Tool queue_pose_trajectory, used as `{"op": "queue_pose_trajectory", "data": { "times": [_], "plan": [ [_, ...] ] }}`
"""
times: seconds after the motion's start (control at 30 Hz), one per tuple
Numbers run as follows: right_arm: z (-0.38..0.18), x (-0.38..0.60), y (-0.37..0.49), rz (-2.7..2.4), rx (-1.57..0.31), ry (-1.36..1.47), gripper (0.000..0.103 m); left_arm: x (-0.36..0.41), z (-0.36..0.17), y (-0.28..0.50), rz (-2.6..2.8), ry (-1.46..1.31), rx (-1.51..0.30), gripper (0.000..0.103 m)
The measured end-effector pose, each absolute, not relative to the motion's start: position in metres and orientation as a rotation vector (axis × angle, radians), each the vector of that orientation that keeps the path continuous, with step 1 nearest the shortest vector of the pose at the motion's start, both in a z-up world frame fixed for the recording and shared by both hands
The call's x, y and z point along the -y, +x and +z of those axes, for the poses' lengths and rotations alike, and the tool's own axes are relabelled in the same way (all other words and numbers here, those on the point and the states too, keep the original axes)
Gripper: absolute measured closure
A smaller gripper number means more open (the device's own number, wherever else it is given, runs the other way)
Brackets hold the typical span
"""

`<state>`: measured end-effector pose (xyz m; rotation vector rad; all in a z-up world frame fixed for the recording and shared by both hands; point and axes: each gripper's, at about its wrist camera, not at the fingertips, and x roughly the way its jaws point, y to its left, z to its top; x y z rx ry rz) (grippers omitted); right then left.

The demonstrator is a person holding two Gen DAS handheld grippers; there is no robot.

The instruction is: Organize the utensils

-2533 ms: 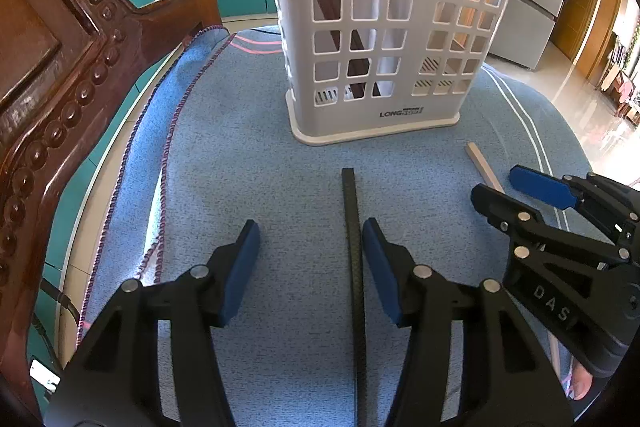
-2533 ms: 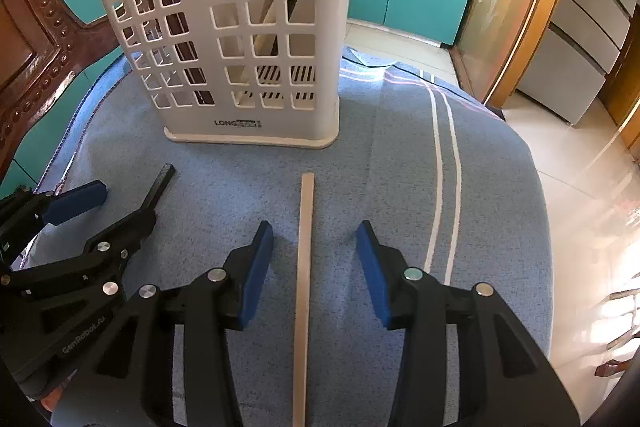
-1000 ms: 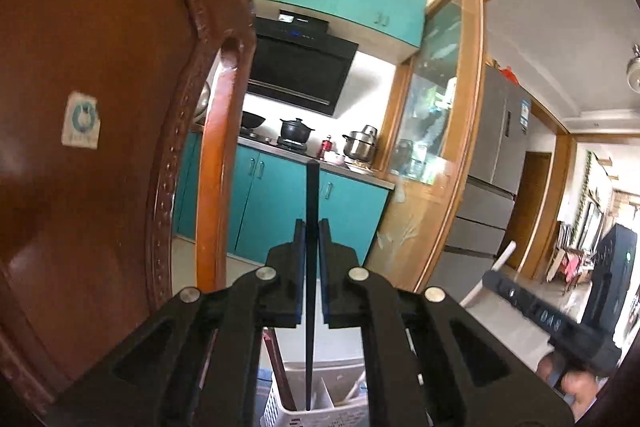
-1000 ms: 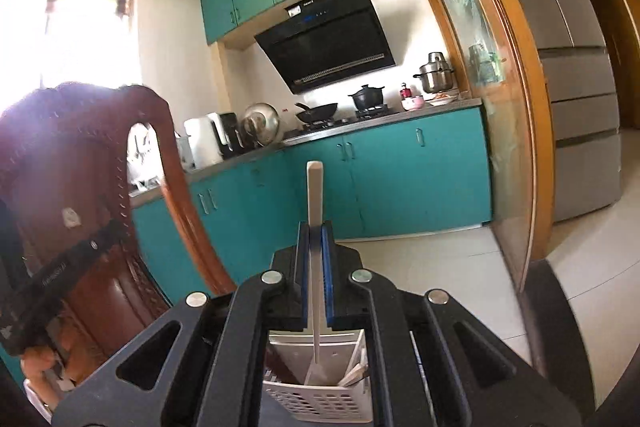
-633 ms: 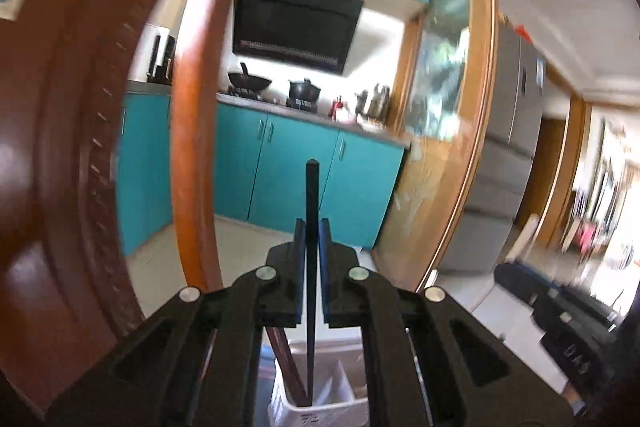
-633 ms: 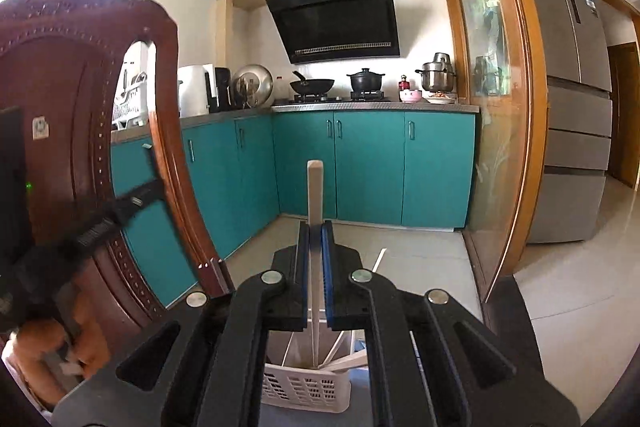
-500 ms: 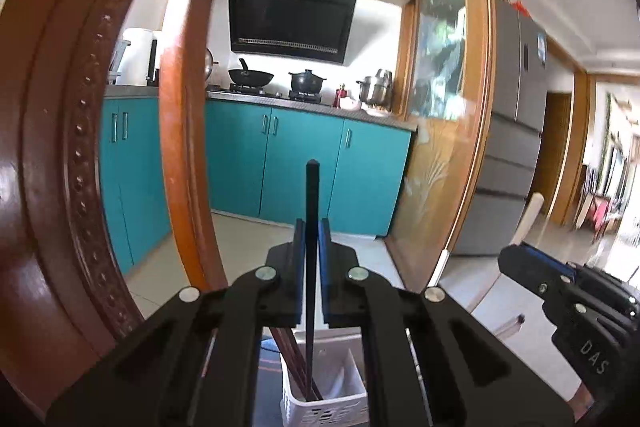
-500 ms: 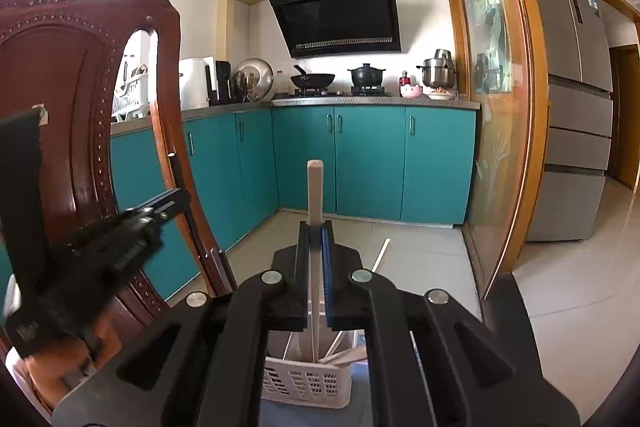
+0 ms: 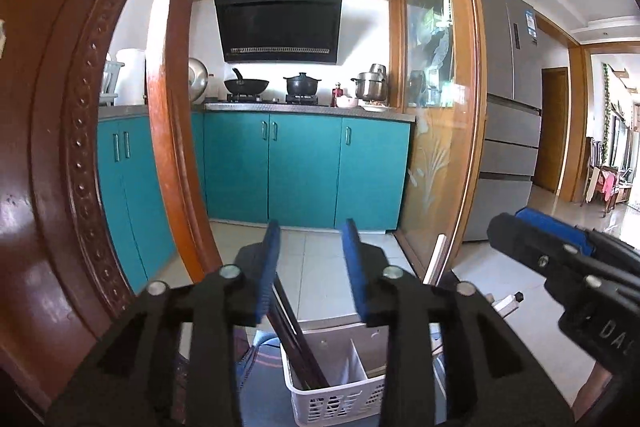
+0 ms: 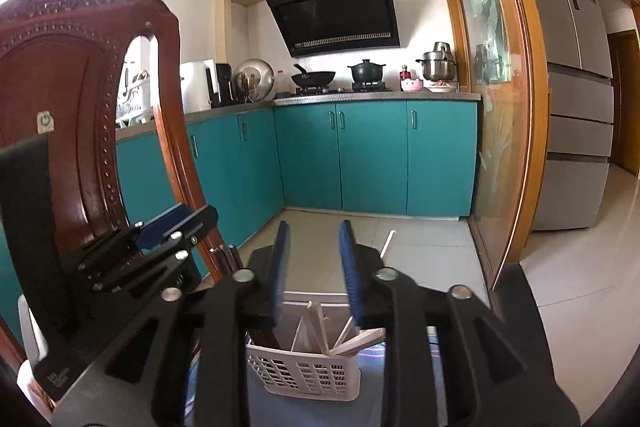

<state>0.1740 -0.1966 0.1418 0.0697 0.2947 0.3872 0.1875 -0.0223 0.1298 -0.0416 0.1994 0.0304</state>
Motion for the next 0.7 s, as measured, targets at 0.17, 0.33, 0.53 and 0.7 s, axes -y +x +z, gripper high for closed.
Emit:
{"op": "queue_pose_trajectory", "data": {
  "times": [0.17,0.33,0.53,0.7],
  "plan": [
    [0.146,0.201,0.165,0.389,-0.265,0.099,0.054,0.025,0.13,0.18,0.037,-0.019,-0.185,0.056],
    [0.149,0.203,0.156,0.386,-0.237,0.112,0.043,0.027,0.126,0.17,0.056,0.017,-0.175,0.049],
    [0.154,0.212,0.145,0.344,-0.175,0.118,0.011,0.026,0.124,0.157,0.074,0.033,-0.175,0.033],
    [0.152,0.237,0.124,0.268,-0.104,0.142,0.003,0.027,0.117,0.123,0.076,0.071,-0.165,0.011]
  ]
}}
